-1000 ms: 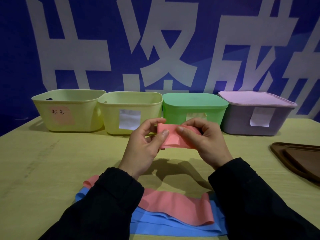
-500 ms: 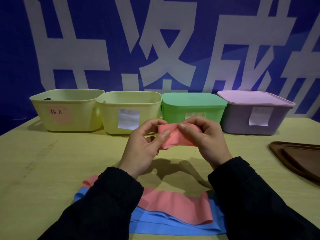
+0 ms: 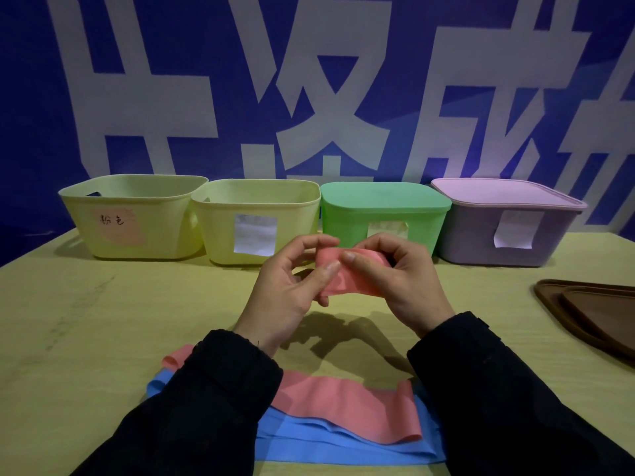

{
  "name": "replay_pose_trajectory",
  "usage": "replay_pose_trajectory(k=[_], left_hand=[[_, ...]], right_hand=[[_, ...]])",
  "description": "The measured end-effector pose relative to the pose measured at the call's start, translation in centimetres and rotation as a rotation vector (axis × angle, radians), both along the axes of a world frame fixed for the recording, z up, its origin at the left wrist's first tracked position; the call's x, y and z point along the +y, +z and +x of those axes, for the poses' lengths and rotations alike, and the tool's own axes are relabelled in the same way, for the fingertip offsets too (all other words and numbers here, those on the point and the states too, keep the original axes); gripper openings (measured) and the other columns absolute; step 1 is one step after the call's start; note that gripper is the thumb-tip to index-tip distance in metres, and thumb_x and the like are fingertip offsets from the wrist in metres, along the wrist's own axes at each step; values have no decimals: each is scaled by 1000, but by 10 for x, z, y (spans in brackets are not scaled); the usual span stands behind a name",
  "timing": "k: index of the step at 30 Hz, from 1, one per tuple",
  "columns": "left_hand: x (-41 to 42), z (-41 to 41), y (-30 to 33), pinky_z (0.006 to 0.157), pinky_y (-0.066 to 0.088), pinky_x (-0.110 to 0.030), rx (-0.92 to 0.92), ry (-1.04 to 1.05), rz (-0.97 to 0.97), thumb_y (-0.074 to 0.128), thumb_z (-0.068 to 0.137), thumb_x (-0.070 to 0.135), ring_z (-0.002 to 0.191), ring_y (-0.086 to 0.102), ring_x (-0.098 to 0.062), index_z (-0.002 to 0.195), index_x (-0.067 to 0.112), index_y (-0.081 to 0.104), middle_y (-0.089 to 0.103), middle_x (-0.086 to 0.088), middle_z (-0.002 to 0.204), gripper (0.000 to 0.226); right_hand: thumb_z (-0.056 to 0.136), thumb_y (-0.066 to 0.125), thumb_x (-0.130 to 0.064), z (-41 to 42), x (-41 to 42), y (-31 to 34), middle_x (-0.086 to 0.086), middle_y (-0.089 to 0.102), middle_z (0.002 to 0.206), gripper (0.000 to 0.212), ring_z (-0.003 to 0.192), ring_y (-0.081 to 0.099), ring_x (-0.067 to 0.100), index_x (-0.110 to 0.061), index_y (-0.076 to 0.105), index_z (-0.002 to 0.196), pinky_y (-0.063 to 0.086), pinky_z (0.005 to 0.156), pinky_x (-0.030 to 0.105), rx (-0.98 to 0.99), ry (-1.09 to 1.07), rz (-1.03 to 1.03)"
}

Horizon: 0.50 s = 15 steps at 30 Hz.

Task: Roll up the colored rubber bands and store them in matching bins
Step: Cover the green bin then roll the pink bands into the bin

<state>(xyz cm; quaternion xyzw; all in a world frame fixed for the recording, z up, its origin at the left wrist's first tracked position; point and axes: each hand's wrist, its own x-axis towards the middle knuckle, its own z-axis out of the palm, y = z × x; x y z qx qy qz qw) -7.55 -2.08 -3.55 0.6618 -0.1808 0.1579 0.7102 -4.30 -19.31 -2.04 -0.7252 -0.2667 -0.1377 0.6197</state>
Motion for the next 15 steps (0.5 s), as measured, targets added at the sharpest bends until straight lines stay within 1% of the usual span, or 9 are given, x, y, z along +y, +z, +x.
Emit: replay_pose_trajectory(k=[2, 4, 6, 7, 9, 10, 12, 13, 15], left_hand=[[0, 0, 1, 58, 51, -31, -14, 70, -2, 67, 95, 5, 60, 56, -19, 112, 23, 70, 70, -4, 102, 25], [3, -1, 3, 58, 52, -32, -16, 134, -36, 64, 96, 4, 66, 59, -20, 115, 26, 68, 71, 5, 99, 30], [5, -2, 5, 59, 53, -29, -1, 162, -63, 63, 97, 7, 70, 60, -17, 124, 32, 62, 73, 6, 101, 37], [5, -2, 6, 60, 53, -27, 9, 158, -74, 63, 97, 7, 71, 61, -16, 127, 31, 59, 73, 3, 104, 39], [3, -2, 6, 61, 55, -27, 15, 147, -79, 62, 97, 5, 76, 65, -17, 124, 21, 60, 73, -4, 108, 32], [2, -2, 6, 62, 56, -27, 11, 151, -68, 62, 97, 4, 79, 66, -17, 122, 17, 62, 73, -3, 108, 28], [2, -2, 6, 65, 58, -31, 2, 163, -55, 63, 97, 6, 82, 69, -14, 119, 18, 66, 72, 4, 106, 25], [3, -2, 6, 66, 58, -32, 1, 169, -61, 63, 97, 8, 83, 70, -14, 118, 20, 67, 71, 8, 105, 24], [6, -2, 6, 68, 59, -33, -1, 180, -77, 64, 97, 10, 83, 71, -14, 119, 25, 66, 71, 12, 103, 27]], right_hand=[[83, 76, -27, 2, -1, 0, -4, 67, 74, 14, 67, 61, 8, -14, 72, 85, 47, 56, 20, 63, 55, -19], [81, 79, -25, 4, -2, -1, -6, 60, 65, 16, 57, 51, 7, -11, 71, 85, 40, 50, 18, 192, 145, -41], [77, 83, -25, 6, -3, -2, -7, 54, 59, 18, 52, 42, 7, -12, 71, 81, 34, 47, 19, 276, 192, 6], [76, 82, -25, 7, -4, -2, -7, 52, 58, 16, 53, 40, 8, -14, 71, 77, 32, 48, 18, 279, 190, 59], [74, 84, -23, 9, -6, -2, -3, 53, 60, 16, 56, 42, 11, -15, 70, 72, 34, 52, 20, 242, 178, 144], [74, 86, -24, 10, -6, -2, 2, 55, 64, 18, 60, 44, 17, -14, 71, 74, 37, 57, 23, 230, 188, 166], [72, 83, -27, 9, -6, -4, 12, 59, 73, 20, 71, 49, 26, -12, 72, 80, 39, 67, 36, 218, 209, 154], [73, 83, -26, 8, -5, -4, 13, 61, 74, 19, 72, 51, 27, -13, 72, 80, 41, 67, 37, 208, 201, 129], [76, 84, -16, 6, -3, -3, 8, 63, 73, 16, 70, 58, 25, -11, 70, 81, 47, 62, 29, 195, 164, 106]])
